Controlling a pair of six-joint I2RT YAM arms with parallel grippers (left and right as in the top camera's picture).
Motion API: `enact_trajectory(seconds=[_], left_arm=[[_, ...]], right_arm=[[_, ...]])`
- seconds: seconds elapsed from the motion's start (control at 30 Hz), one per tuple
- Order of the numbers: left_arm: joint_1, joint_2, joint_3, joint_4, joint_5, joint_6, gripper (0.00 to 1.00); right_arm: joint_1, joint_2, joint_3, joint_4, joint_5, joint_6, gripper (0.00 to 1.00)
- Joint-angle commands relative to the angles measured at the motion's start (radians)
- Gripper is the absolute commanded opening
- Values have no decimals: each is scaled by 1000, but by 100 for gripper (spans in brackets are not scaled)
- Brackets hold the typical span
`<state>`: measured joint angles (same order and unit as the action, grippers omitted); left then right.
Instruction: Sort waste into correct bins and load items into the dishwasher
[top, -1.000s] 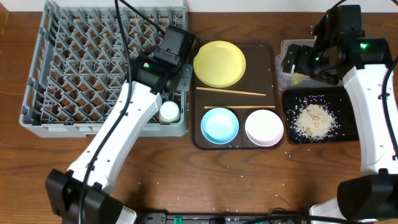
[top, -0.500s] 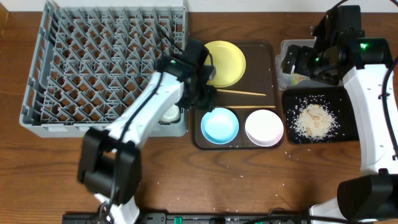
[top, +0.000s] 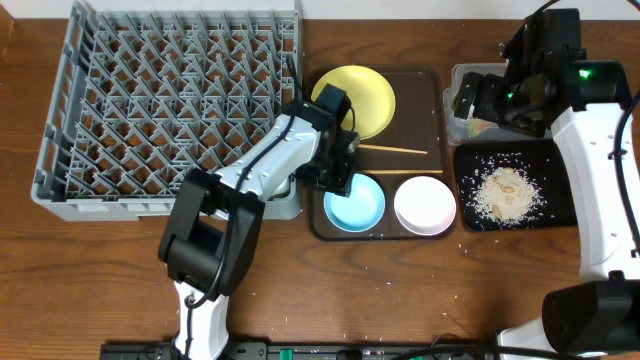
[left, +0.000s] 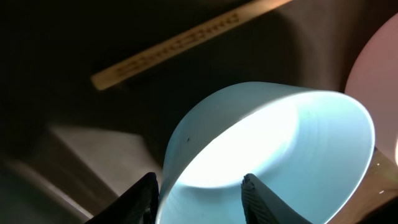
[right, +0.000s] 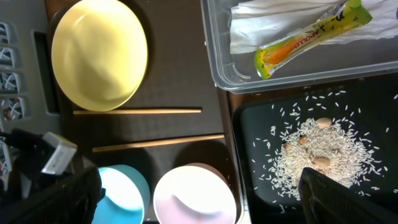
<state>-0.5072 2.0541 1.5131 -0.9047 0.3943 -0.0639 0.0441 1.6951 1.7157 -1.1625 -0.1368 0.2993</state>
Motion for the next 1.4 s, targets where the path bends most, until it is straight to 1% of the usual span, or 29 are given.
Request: enact_trajectory(seconds=[0.0, 0.07, 0.13, 0.33, 0.5, 0.6, 0.7, 0.77, 0.83, 0.93, 1.17, 1.3, 1.37], left_arm=[[-24, 25, -9, 2, 6, 19, 43], [-28, 37, -12, 2, 6, 23, 42], [-28, 45, -21, 6, 6, 23, 38], [-28, 47, -26, 19, 5, 23, 37], [-28, 57, -35, 32, 5, 23, 29], [-28, 77, -40, 39, 6, 22, 29], [-28, 90, -40, 41, 6, 20, 24], [-28, 96, -40, 44, 6, 15, 19], [-28, 99, -40, 45, 6, 11, 9], [-21, 93, -37, 39, 6, -6, 7], [20, -7, 26, -31, 18, -19, 8], [58, -126, 48, -40, 16, -19, 7], [108, -218, 49, -11, -6, -19, 8]], right_arm=[[-10, 0, 3, -1, 9, -8, 99], [-10, 0, 3, -1, 10, -8, 99], [-10, 0, 3, -1, 9, -8, 99], [-10, 0, 3, -1, 9, -8, 99], [-10, 0, 3, -1, 9, -8, 99], [-10, 0, 3, -1, 10, -8, 99], [-10, 0, 3, -1, 10, -8, 99], [-10, 0, 3, -1, 10, -8, 99], [-10, 0, 3, -1, 9, -8, 99], [-10, 0, 3, -1, 9, -8, 99], [-10, 0, 3, -1, 9, -8, 99], [-10, 0, 3, -1, 9, -8, 99], [-10, 0, 3, -1, 9, -8, 99]])
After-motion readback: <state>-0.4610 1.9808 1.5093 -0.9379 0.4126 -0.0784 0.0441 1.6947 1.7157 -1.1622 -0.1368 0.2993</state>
